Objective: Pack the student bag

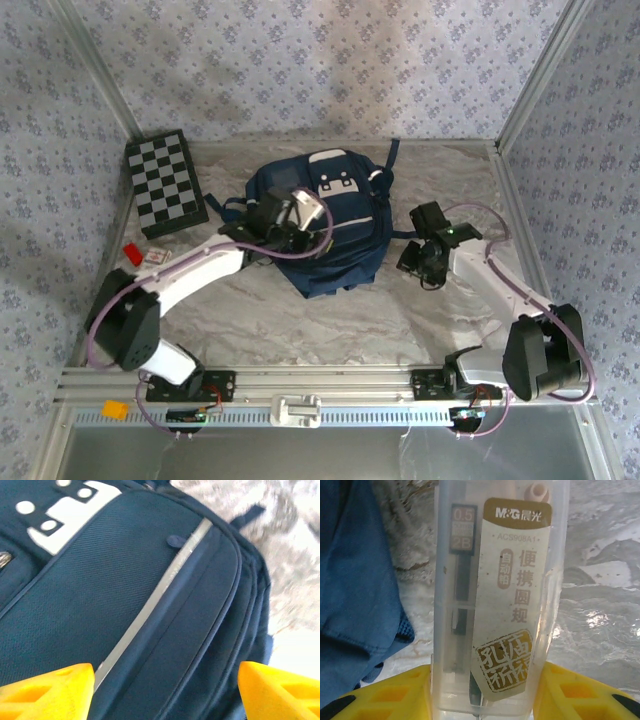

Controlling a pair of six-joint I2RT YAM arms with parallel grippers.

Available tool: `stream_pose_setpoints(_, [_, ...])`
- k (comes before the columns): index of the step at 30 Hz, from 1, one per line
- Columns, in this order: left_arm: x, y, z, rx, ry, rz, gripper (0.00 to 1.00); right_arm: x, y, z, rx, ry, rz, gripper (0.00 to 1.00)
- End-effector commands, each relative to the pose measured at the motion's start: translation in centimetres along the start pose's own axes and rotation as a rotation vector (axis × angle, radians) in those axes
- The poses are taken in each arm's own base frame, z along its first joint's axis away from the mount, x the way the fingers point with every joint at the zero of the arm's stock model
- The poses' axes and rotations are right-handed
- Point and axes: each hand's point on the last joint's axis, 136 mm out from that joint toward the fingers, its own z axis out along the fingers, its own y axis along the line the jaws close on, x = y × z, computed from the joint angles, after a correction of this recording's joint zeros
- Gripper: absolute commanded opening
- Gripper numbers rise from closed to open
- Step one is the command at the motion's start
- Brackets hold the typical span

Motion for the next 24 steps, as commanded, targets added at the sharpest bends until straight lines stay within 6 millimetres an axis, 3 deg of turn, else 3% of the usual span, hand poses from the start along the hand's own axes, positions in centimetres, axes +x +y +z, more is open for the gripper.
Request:
stream_pose_setpoints(1, [1.0,-0.9,2.0,-0.016,0.084,0.278,0.77,0.5,1.6,-0.7,-0.017,0.032,-0.095,0.48])
stream_pose_setpoints(4, [1.6,0.4,4.0,-0.096,0.147,0.338,0.77,1.0,3.2,-0.5,-0.043,0.048,-0.148,0.48])
stream_pose_setpoints(6, [1.0,3.0,4.8,-0.235,0.139,0.331,0.77,1.3,4.2,-0.1,-0.055,0.062,-0.177,0.48])
stream_pose_setpoints(8, [0.2,4.3,4.7,-0.283,0.117,0.314,0.75,1.7,4.9,0.3,-0.070,0.076,-0.205,0.48])
stream_pose_setpoints(13, [-1.2,5.3,3.8,-0.223,0.069,0.237,0.62,2.0,5.5,0.3,-0.077,0.080,-0.244,0.48])
stream_pose_setpoints(17, [-1.8,4.8,3.8,-0.164,0.072,0.226,0.46,2.0,5.7,0.0,-0.088,0.072,-0.255,0.47])
stream_pose_setpoints(19, [-2.1,4.7,4.0,-0.152,0.077,0.207,0.31,2.1,6.4,-0.3,-0.118,0.074,-0.257,0.47])
stream_pose_setpoints(22, [-3.8,4.6,3.6,-0.153,0.054,0.144,0.04,1.8,8.2,-1.2,-0.188,0.073,-0.265,0.48])
stream_pose_setpoints(24, [-5.7,4.3,2.5,-0.146,0.008,0.062,0.00,1.1,10.2,-1.6,-0.261,0.060,-0.262,0.48])
